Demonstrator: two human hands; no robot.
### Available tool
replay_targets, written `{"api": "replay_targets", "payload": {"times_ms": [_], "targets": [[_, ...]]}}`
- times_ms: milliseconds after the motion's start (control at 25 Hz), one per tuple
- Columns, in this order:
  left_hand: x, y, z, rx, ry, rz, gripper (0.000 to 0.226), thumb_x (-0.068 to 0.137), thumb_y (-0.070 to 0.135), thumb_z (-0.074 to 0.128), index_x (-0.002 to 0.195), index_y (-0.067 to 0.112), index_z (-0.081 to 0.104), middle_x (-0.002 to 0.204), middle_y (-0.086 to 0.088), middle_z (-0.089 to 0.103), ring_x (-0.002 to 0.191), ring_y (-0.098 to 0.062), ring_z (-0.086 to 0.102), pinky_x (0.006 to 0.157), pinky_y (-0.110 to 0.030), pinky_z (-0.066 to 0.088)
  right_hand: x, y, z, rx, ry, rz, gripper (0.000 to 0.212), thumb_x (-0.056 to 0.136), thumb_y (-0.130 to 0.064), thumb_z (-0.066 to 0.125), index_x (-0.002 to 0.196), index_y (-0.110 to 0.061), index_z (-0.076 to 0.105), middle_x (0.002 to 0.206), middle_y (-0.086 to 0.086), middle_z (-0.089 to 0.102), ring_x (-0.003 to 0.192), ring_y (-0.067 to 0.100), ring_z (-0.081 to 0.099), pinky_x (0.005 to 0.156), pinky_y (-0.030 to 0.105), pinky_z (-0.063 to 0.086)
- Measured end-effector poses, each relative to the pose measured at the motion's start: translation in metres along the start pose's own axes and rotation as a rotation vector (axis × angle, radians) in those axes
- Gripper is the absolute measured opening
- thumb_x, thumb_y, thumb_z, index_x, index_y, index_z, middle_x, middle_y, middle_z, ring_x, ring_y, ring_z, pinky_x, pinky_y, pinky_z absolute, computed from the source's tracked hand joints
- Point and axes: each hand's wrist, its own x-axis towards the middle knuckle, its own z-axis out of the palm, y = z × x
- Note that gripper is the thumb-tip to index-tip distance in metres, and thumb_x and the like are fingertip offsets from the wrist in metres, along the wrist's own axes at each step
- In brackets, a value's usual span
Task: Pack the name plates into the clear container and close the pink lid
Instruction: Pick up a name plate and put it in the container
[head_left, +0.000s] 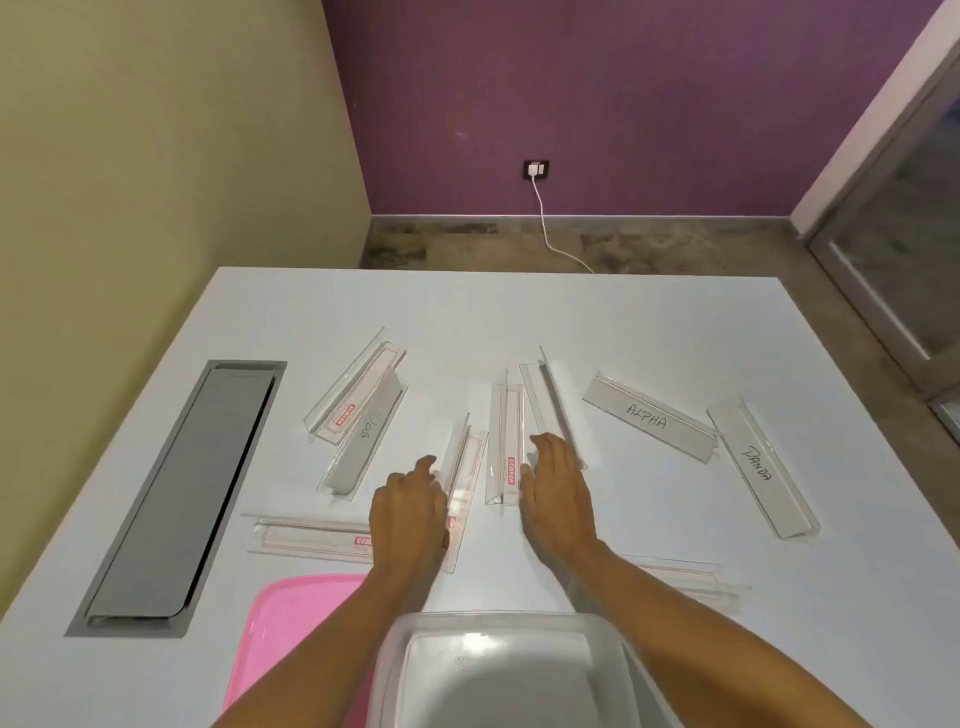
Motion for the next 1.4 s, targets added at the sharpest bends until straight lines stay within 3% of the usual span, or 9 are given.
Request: {"api": "replay_targets", "payload": {"times_ms": [280, 600, 720, 840, 1000, 1120, 1240, 1320, 1400], "targets": [[0.011, 0.010, 0.013, -0.129, -0.094, -0.078, 0.042, 0.092, 0.022, 0.048, 0.134, 0.020, 0.046, 0.124, -0.004, 0.058, 0.107, -0.024, 0.058, 0.077, -0.039, 0.051, 0.023, -0.014, 0.025, 0.166, -0.068, 0.225, 0.036, 0.092, -0.022, 0.052, 0.124, -0.008, 0.047, 0.116, 0.007, 0.057, 0.108, 0.022, 0.051, 0.092, 0.038, 0.047], [0.018, 0.006, 0.015, -0.160, -0.232, -0.147, 0.043, 0.091, 0.022, 0.045, 0.134, 0.018, 0.043, 0.132, -0.005, 0.051, 0.114, -0.028, 0.054, 0.083, -0.041, 0.047, 0.027, -0.028, 0.029, 0.199, -0.081, 0.416, 0.033, 0.098, -0.004, 0.033, 0.129, -0.012, 0.040, 0.129, 0.007, 0.050, 0.106, 0.028, 0.058, 0.080, 0.034, 0.047], [0.013, 0.003, 0.016, -0.220, -0.231, -0.113, 0.050, 0.091, 0.030, 0.046, 0.138, 0.017, 0.037, 0.139, -0.003, 0.044, 0.121, -0.025, 0.046, 0.088, -0.042, 0.045, 0.024, -0.021, 0.027, 0.189, -0.032, 0.489, 0.046, 0.088, 0.010, 0.045, 0.126, -0.017, 0.044, 0.122, 0.005, 0.056, 0.103, 0.026, 0.060, 0.078, 0.037, 0.053], [0.011, 0.000, 0.012, -0.248, -0.191, -0.028, 0.056, 0.088, 0.027, 0.052, 0.140, 0.016, 0.035, 0.144, -0.003, 0.038, 0.127, -0.024, 0.039, 0.093, -0.042, 0.045, 0.022, -0.016, 0.009, 0.198, -0.007, 0.596, 0.061, 0.077, 0.018, 0.044, 0.121, -0.023, 0.051, 0.107, 0.001, 0.064, 0.100, 0.026, 0.057, 0.078, 0.031, 0.041], [0.010, -0.001, -0.006, -0.228, -0.135, 0.115, 0.068, 0.083, 0.021, 0.059, 0.144, 0.018, 0.028, 0.150, -0.002, 0.029, 0.135, -0.021, 0.030, 0.105, -0.038, 0.037, 0.018, -0.009, -0.018, 0.327, -0.151, 0.681, 0.046, 0.086, 0.004, 0.037, 0.114, -0.028, 0.056, 0.105, 0.008, 0.067, 0.095, 0.028, 0.062, 0.092, 0.045, 0.046], [0.005, 0.000, -0.025, -0.209, -0.078, 0.211, 0.076, 0.082, 0.018, 0.061, 0.146, 0.020, 0.020, 0.153, -0.001, 0.024, 0.139, -0.019, 0.025, 0.109, -0.037, 0.031, 0.009, -0.010, -0.045, 0.457, -0.311, 0.751, 0.024, 0.094, -0.033, 0.044, 0.111, -0.029, 0.060, 0.109, 0.001, 0.062, 0.096, 0.023, 0.060, 0.092, 0.042, 0.048], [0.003, 0.002, -0.042, -0.178, -0.034, 0.296, 0.083, 0.079, 0.015, 0.063, 0.147, 0.020, 0.017, 0.155, 0.000, 0.020, 0.141, -0.019, 0.021, 0.114, -0.037, 0.024, -0.005, -0.017, -0.071, 0.520, -0.388, 0.651, 0.057, 0.069, -0.069, 0.063, 0.111, -0.030, 0.061, 0.107, -0.006, 0.058, 0.101, 0.018, 0.057, 0.092, 0.040, 0.048], [0.001, 0.004, -0.053, -0.132, -0.006, 0.337, 0.087, 0.078, 0.015, 0.066, 0.148, 0.022, 0.014, 0.157, 0.002, 0.015, 0.142, -0.020, 0.017, 0.114, -0.034, 0.016, -0.013, -0.021, -0.084, 0.567, -0.427, 0.591, 0.072, 0.050, -0.067, 0.077, 0.111, -0.033, 0.060, 0.100, -0.006, 0.056, 0.099, 0.019, 0.060, 0.091, 0.043, 0.052], [-0.004, 0.008, -0.066, -0.114, 0.012, 0.384, 0.092, 0.077, 0.016, 0.069, 0.148, 0.027, 0.011, 0.157, 0.004, 0.011, 0.144, -0.020, 0.012, 0.113, -0.034, 0.013, -0.020, -0.024, -0.096, 0.594, -0.475, 0.537, 0.070, 0.053, -0.050, 0.085, 0.116, -0.030, 0.060, 0.103, 0.001, 0.056, 0.097, 0.020, 0.061, 0.092, 0.046, 0.052]]}}
